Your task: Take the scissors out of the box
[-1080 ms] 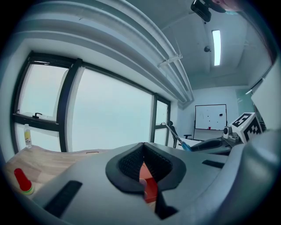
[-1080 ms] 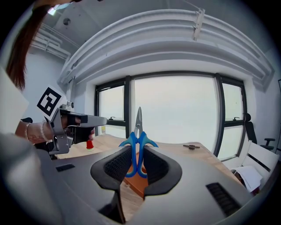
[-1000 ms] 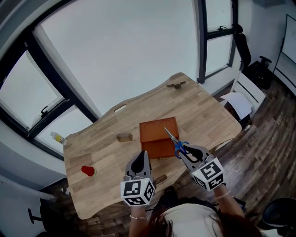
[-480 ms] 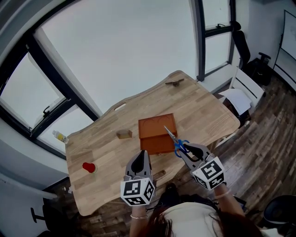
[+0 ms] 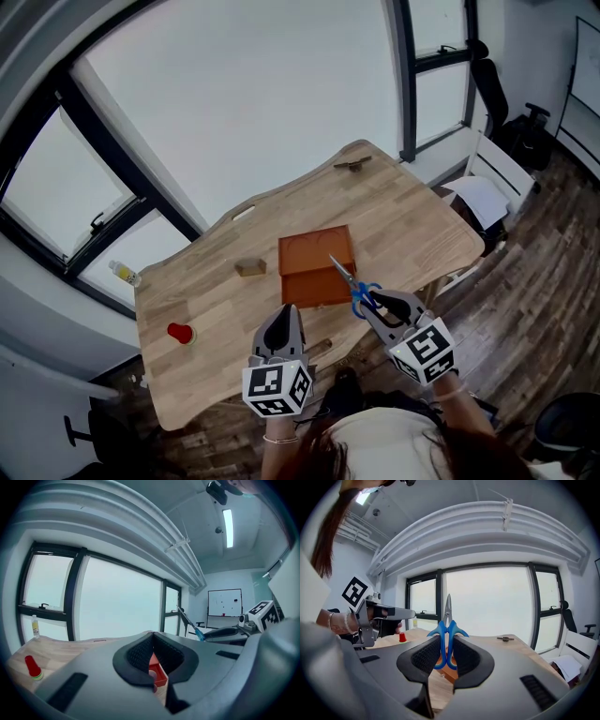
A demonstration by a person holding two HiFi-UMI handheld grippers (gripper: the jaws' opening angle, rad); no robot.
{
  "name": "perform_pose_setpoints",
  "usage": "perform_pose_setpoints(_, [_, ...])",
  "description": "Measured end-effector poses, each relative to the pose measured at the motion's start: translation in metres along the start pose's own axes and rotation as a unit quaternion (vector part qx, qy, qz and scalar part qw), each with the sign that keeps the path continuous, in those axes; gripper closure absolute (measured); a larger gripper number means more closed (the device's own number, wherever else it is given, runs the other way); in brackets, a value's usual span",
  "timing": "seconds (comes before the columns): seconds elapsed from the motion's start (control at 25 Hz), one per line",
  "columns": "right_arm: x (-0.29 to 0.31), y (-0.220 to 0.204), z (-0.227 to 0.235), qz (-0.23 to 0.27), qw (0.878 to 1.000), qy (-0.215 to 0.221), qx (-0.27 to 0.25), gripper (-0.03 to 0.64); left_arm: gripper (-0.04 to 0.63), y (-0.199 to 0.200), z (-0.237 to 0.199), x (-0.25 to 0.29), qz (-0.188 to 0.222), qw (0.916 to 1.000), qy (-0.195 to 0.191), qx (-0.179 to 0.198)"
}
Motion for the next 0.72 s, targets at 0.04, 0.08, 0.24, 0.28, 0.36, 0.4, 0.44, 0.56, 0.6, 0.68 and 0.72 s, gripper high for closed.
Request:
perform_pose_setpoints(0.04, [-0.002, 0.0, 0.0, 0.002, 1.0, 0.001, 0.0, 0.506, 0.577, 0.0, 0.001, -0.001, 0.0, 1.0, 0.001, 0.001])
perform_pose_setpoints(0.08, [-0.004, 0.0, 0.0, 0.003, 1.0, 0.003, -0.001, 0.506, 0.577, 0.0, 0.003, -0.001, 0.0, 1.0, 0.001, 0.001])
perform_pose_setpoints(0.24, [-0.011, 0.001, -0.002, 0.009, 1.0, 0.006, -0.001, 0.506, 0.577, 0.001, 0.01, -0.006, 0.0, 1.0, 0.004, 0.003])
perform_pose_setpoints(0.28, [-0.013, 0.001, -0.002, 0.011, 1.0, 0.007, 0.0, 0.506, 0.577, 0.0, 0.011, -0.008, 0.0, 1.0, 0.004, 0.003])
perform_pose_setpoints(0.36, [-0.016, 0.001, -0.003, 0.013, 1.0, 0.008, 0.0, 0.506, 0.577, 0.0, 0.013, -0.01, -0.001, 1.0, 0.005, 0.004])
perform_pose_setpoints(0.4, [-0.017, 0.001, -0.003, 0.014, 1.0, 0.008, 0.0, 0.506, 0.577, -0.001, 0.014, -0.011, -0.002, 1.0, 0.006, 0.004])
perform_pose_setpoints(0.44, [-0.019, 0.001, -0.003, 0.015, 1.0, 0.009, 0.0, 0.506, 0.577, -0.001, 0.015, -0.012, -0.003, 1.0, 0.007, 0.004])
perform_pose_setpoints(0.56, [-0.024, 0.0, -0.003, 0.018, 1.0, 0.01, 0.001, 0.506, 0.577, -0.003, 0.018, -0.016, -0.002, 0.9999, 0.01, 0.004])
perform_pose_setpoints(0.6, [-0.026, 0.0, -0.003, 0.018, 1.0, 0.01, 0.001, 0.506, 0.577, -0.002, 0.02, -0.017, -0.002, 0.9999, 0.01, 0.004])
perform_pose_setpoints(0.68, [-0.03, -0.001, -0.004, 0.02, 1.0, 0.012, 0.002, 0.506, 0.577, -0.002, 0.023, -0.019, -0.001, 0.9999, 0.011, 0.004])
perform_pose_setpoints(0.72, [-0.031, -0.001, -0.004, 0.02, 1.0, 0.012, 0.002, 0.506, 0.577, -0.002, 0.024, -0.02, 0.0, 0.9999, 0.011, 0.003])
Point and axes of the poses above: the fingertips, and each gripper's own axes: x forward along the fingers, z to its right, y out of its top, the point moved 4 cm from there along -x, backward along the fingers, and after that the axes turned 6 degrees about x, right-handed, at the moved point
